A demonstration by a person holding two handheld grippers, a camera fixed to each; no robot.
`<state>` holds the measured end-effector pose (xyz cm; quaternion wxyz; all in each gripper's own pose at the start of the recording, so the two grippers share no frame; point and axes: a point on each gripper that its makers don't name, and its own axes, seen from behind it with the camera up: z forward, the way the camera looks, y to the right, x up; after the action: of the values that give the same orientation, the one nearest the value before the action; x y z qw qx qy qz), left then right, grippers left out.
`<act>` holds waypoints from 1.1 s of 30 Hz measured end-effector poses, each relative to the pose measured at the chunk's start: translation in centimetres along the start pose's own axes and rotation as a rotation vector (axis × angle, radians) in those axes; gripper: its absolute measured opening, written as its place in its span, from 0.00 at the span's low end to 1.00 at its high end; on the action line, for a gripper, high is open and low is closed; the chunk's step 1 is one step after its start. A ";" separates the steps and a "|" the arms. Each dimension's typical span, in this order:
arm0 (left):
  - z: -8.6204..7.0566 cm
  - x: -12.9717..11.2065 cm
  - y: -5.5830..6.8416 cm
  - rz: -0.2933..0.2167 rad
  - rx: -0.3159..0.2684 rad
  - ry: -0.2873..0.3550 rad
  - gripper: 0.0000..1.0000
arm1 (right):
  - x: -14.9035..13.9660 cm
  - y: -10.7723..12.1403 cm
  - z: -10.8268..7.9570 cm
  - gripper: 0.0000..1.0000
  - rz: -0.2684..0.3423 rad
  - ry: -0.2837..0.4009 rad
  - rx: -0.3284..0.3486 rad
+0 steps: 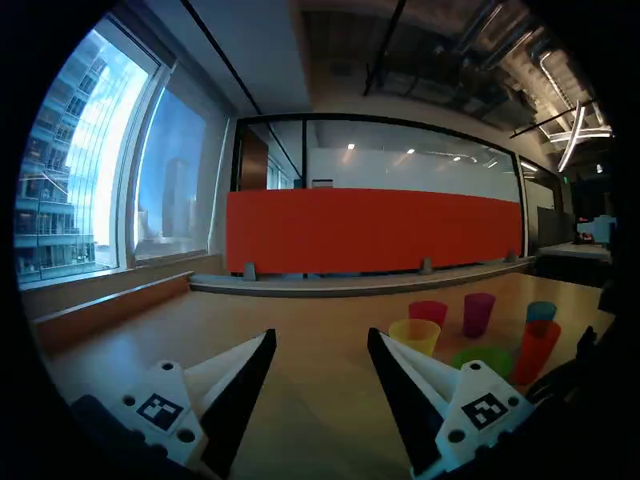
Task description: Pour water
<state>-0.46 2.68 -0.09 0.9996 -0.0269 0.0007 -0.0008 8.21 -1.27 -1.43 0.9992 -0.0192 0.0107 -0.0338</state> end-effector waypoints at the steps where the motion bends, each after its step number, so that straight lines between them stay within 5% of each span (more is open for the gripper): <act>1: 0.0 0.0 0.0 0.000 -0.001 -0.001 0.84 | 0.0 0.0 0.0 1.00 0.000 0.000 0.000; 33: 0.0 -0.1 0.1 0.002 -0.005 -0.005 0.84 | -2.1 -0.7 -0.1 1.00 0.004 -0.001 0.061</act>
<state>-0.53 2.75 -0.06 0.9996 -0.0293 -0.0016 0.0000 6.07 -1.79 -1.50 0.9994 0.0111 0.0094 -0.0319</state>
